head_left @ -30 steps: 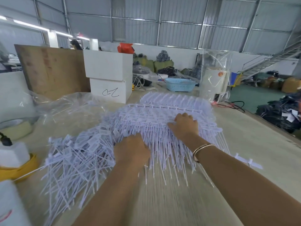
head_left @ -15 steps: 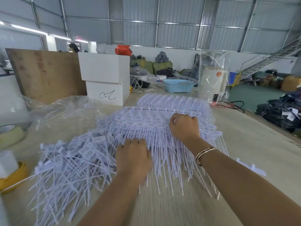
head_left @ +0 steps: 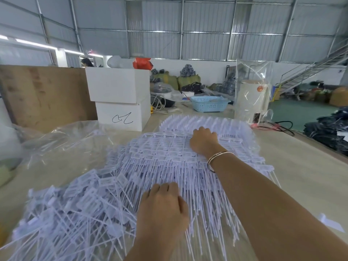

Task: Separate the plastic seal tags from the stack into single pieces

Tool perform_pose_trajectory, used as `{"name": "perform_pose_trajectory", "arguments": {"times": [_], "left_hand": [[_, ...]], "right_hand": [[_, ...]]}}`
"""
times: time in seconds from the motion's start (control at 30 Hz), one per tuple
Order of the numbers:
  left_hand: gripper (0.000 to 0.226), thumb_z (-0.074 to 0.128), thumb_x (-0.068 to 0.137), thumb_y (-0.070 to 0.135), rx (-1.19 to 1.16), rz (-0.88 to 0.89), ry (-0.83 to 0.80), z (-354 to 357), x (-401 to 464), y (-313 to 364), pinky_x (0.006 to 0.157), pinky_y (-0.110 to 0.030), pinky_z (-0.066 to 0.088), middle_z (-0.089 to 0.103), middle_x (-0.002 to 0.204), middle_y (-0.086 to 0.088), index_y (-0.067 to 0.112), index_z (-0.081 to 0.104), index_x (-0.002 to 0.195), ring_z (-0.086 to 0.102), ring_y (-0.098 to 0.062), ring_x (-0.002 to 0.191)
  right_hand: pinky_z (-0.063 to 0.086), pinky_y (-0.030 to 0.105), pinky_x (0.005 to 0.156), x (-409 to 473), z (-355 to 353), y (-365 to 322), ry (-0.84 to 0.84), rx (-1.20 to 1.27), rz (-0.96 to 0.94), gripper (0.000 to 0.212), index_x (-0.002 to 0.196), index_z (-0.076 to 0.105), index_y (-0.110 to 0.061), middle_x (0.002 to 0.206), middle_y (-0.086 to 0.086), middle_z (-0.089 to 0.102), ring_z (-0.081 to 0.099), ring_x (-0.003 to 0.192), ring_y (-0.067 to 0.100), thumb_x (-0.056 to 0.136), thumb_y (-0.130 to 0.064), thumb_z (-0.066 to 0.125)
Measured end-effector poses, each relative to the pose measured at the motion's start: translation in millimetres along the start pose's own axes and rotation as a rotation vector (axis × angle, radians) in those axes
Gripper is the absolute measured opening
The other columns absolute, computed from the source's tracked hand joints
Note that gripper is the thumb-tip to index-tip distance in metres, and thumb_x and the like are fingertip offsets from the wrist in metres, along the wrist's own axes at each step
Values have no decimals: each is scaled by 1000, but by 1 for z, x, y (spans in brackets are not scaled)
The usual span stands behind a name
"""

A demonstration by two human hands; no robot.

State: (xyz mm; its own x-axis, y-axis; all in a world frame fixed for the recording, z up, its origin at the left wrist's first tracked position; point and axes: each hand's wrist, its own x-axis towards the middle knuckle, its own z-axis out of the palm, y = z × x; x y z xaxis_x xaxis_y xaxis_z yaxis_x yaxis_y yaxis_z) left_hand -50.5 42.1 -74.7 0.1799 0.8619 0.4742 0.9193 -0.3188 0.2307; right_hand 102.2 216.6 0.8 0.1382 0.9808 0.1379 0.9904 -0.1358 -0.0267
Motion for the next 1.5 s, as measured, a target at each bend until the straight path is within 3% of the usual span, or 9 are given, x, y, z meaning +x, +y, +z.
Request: {"name": "perform_pose_trajectory", "arguments": {"times": [0.27,0.5,0.67,0.87,1.07,1.2,1.33,1.4,1.5], "left_hand": [[24,27,85,40,3,-23,43,-6,0,2,74,-28,40,56,78,13,28,47,83,49,-9,76],[24,36,71,26,-96,37,272,-15,-1,6,47,-30,39,43,43,4,16,47,53,41,-18,43],[31,36,79,29,-142,67,318,-15,-1,6,52,-31,42,45,45,5,15,52,56,44,-18,45],[33,35,88,26,-227,155,397,-23,-2,9,54,-32,42,42,49,6,15,51,60,36,-14,47],[19,44,91,31,-794,34,253,-21,-6,8,43,-22,29,48,51,11,25,57,78,39,-4,41],[33,59,87,-1,-1064,-26,110,-19,-3,-2,57,-19,41,60,80,12,30,56,99,52,-2,60],[47,62,77,21,-751,198,-73,-21,-5,-11,80,-8,38,52,109,24,43,44,115,50,9,100],[55,54,73,10,-548,279,-54,-19,-6,-11,76,-10,37,45,107,30,43,43,117,47,16,95],[45,47,81,-10,-568,82,194,-20,-3,-12,59,-24,41,52,92,21,23,61,107,52,0,67]], "right_hand": [[21,48,107,-2,-2,9,2,12,-12,41,129,39,-16,133,11,46,41,124,33,89,-22,39],[22,46,107,-4,-12,26,52,15,72,45,130,47,-13,139,15,39,31,131,33,92,-36,39],[33,39,97,-24,-44,25,298,111,-24,32,110,61,-18,114,5,60,55,107,27,87,-31,43],[37,26,62,-77,-96,20,150,-17,-95,29,80,51,-12,83,0,52,51,73,17,88,-39,45],[42,32,71,-153,-35,24,-77,249,-78,38,74,45,-17,78,0,50,53,78,23,94,-49,35],[39,31,59,-175,-14,44,-5,469,-43,37,71,41,-19,72,2,52,51,64,20,97,-44,37],[32,25,49,-178,-17,55,218,735,-166,36,65,37,-20,55,-3,40,41,48,12,95,-36,49],[31,17,47,-177,-18,52,175,884,-289,29,70,42,-24,55,-5,40,37,43,4,96,-31,51],[36,13,47,-169,-18,41,-12,815,-352,9,93,50,-31,67,-1,53,45,46,1,100,-28,45]]}}
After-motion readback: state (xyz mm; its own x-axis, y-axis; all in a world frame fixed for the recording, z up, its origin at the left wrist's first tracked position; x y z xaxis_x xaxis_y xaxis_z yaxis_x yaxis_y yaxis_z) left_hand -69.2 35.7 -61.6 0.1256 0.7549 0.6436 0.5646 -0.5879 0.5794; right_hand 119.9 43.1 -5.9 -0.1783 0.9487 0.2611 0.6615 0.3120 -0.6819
